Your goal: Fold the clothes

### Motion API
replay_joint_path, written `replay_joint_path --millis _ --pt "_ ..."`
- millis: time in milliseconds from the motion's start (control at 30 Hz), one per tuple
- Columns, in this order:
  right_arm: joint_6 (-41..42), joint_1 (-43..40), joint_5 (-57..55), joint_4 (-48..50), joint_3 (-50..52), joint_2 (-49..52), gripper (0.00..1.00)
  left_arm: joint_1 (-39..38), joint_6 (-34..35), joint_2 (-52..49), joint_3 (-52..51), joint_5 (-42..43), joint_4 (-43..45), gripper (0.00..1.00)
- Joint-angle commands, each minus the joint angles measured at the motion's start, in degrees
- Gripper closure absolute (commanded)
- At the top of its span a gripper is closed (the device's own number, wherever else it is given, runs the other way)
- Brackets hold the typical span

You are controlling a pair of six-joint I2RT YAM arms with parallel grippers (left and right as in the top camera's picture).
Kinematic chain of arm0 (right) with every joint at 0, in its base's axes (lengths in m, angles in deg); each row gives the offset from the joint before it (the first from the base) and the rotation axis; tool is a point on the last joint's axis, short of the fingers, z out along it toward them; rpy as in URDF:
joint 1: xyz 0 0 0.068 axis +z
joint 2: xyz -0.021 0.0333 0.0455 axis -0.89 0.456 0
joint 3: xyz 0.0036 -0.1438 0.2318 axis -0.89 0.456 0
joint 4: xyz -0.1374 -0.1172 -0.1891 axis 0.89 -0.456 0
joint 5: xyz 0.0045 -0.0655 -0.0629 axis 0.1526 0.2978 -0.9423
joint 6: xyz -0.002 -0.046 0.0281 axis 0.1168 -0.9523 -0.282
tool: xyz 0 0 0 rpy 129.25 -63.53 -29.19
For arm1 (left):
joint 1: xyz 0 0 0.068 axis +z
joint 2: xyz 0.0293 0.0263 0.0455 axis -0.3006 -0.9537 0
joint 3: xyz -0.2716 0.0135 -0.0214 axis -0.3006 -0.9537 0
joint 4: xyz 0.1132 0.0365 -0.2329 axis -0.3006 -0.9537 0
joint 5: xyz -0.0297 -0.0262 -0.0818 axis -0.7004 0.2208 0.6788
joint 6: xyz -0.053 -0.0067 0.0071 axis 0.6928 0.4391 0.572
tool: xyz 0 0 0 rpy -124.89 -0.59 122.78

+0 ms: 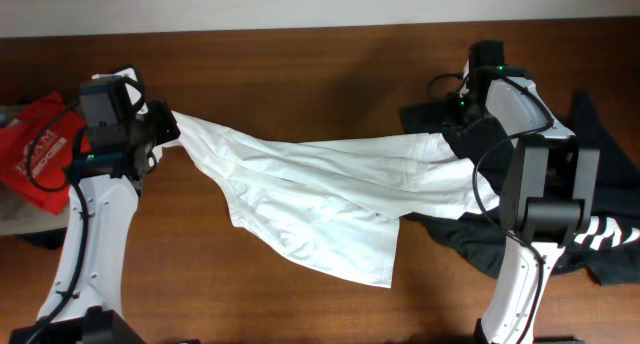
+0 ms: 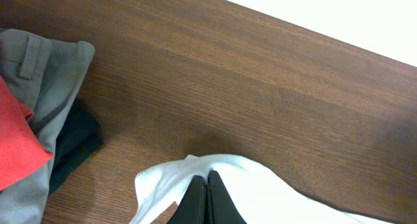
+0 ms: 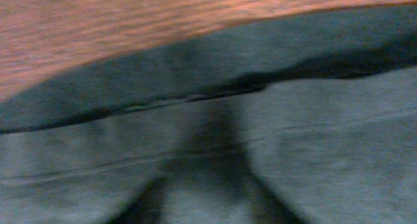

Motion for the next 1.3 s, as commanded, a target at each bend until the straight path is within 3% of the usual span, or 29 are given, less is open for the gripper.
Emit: replay_joint_path --millis 0,100,233,267,300,333,367,467,533,667,800,900,1033,1133,1167,1233,1267 --pt "0.9 -2.4 -12.6 -0.9 0.1 1.9 0.96 -0.3 -0.9 -0.4 0.2 0.7 0.1 0.99" --pt "1.0 -10.6 -18.8 -7.8 -8.6 1.6 0.96 -0.3 -0.9 -0.4 0.2 0.6 0.2 1.0" --pt "4.5 -26.7 -12.8 -22.9 -34.1 1.4 0.96 -0.3 -0.9 -0.4 0.2 0.7 0.6 0.99" --pt "4.5 -29.5 -6.0 -25.6 -38.3 1.4 0.79 -0.3 -0.9 -0.4 0.2 0.7 0.5 1.0" --pt "3.7 -30.9 0.3 -28.0 -40.2 1.4 0.3 -0.3 -0.9 -0.4 0.2 0.7 0.6 1.0" --pt "2.2 -31.6 5.1 -30.8 -40.5 1.4 0.1 -0.3 -0.9 -0.4 0.2 0.7 0.6 0.99" --pt "0.6 -31.4 7.9 -35.8 -40.3 1.4 0.01 -0.3 -0.9 -0.4 0.2 0.7 0.6 0.99" --pt "-5.2 -26.9 8.7 -49.6 -38.1 1.4 0.0 -0.3 -0.9 -0.4 0.2 0.7 0.5 1.0" --pt "-5.7 -22.8 8.6 -52.7 -35.3 0.7 0.08 -0.3 -0.9 -0.4 0.2 0.6 0.1 1.0" --pt "1.0 -18.4 6.4 -52.7 -26.0 -3.0 0.09 -0.3 -0.9 -0.4 0.2 0.7 -0.4 0.98" --pt "3.1 -17.6 4.3 -47.1 -6.0 -16.6 0.06 -0.3 -0.9 -0.4 0.2 0.7 -0.4 0.97" --pt "7.2 -17.6 4.3 -34.7 15.2 -26.6 0.04 -0.3 -0.9 -0.4 0.2 0.7 -0.6 0.97" --pt "10.6 -17.6 4.8 -11.8 37.0 -28.2 0.02 -0.3 -0.9 -0.4 0.2 0.6 -1.8 0.97" --pt "9.9 -17.6 4.6 1.2 44.6 -28.2 0.05 -0.3 -0.9 -0.4 0.2 0.7 -2.3 0.97" --pt "9.9 -17.7 3.3 1.5 44.5 -28.2 0.19 -0.3 -0.9 -0.4 0.2 0.7 -2.3 0.97" --pt "10.7 -18.6 -1.0 1.1 44.1 -28.3 0.96 -0.3 -0.9 -0.4 0.2 0.7 -2.4 0.97" --pt "11.6 -20.2 -3.8 -0.2 42.6 -28.3 0.96 -0.3 -0.9 -0.4 0.2 0.6 -2.4 0.97"
